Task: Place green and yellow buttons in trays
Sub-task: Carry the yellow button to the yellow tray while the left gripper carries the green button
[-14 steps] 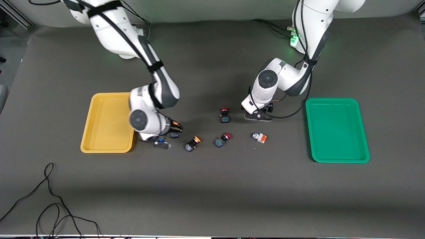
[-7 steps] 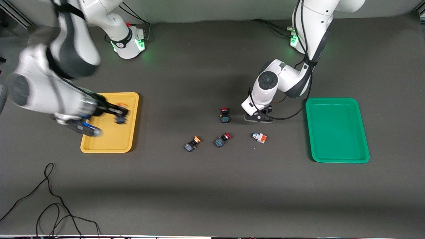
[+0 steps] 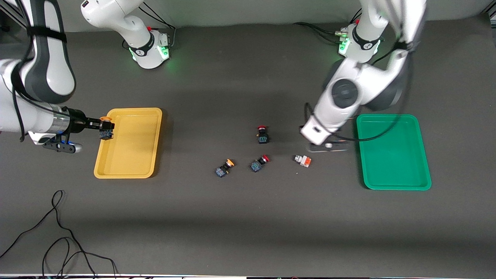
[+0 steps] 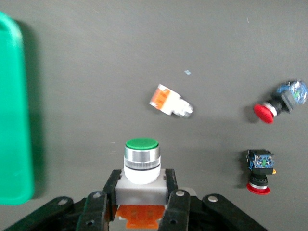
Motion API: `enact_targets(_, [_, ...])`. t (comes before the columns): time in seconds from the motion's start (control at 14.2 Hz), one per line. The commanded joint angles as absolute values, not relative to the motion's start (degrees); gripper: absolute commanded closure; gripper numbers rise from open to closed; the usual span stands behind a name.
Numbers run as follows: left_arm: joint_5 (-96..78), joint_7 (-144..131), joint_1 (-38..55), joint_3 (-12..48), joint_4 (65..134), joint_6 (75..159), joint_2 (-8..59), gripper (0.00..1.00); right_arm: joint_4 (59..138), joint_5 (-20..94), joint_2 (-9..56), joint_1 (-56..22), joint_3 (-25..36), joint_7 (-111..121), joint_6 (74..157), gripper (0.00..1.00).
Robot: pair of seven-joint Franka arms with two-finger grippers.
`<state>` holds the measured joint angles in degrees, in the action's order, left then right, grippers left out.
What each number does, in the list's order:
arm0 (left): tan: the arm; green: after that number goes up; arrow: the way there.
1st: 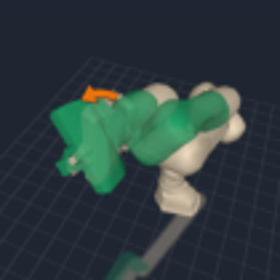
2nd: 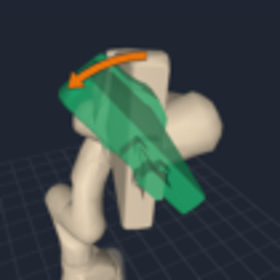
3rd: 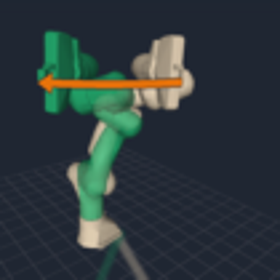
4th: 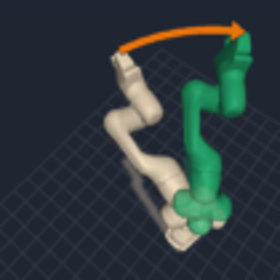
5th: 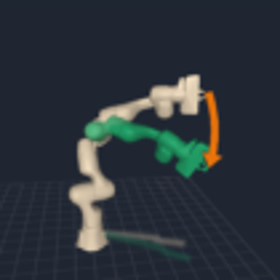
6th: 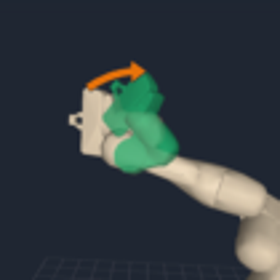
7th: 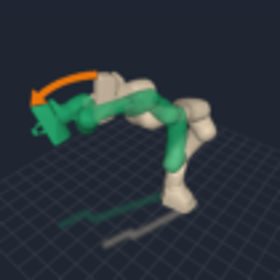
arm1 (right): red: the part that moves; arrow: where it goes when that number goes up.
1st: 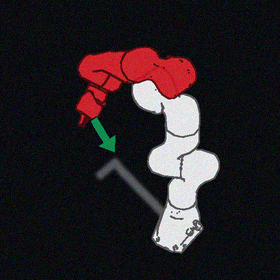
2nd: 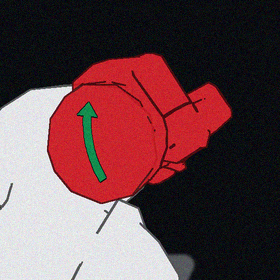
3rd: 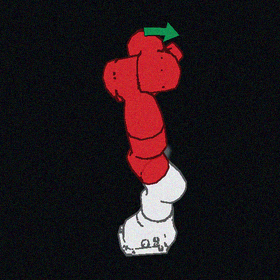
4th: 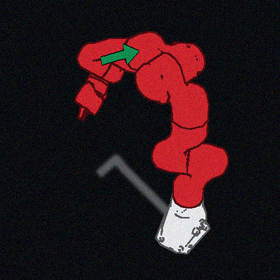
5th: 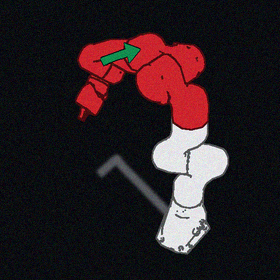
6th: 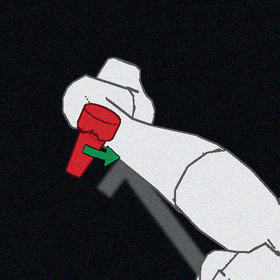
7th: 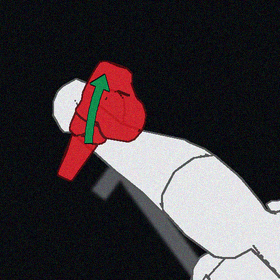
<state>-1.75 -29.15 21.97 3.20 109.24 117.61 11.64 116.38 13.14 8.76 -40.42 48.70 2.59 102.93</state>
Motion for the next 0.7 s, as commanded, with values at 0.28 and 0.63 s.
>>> enact_targets(0.28, [-1.6,-3.5,-0.1,3.2,110.5,107.7,6.9,0.72,120.7,19.2,21.8,-39.7,49.2,15.5,114.1,1.00])
enact_targets(0.63, [4.8,-1.2,-3.6,3.2,117.5,129.9,21.1,0.71,120.8,26.0,30.2,-38.1,49.1,24.3,117.8,1.00])
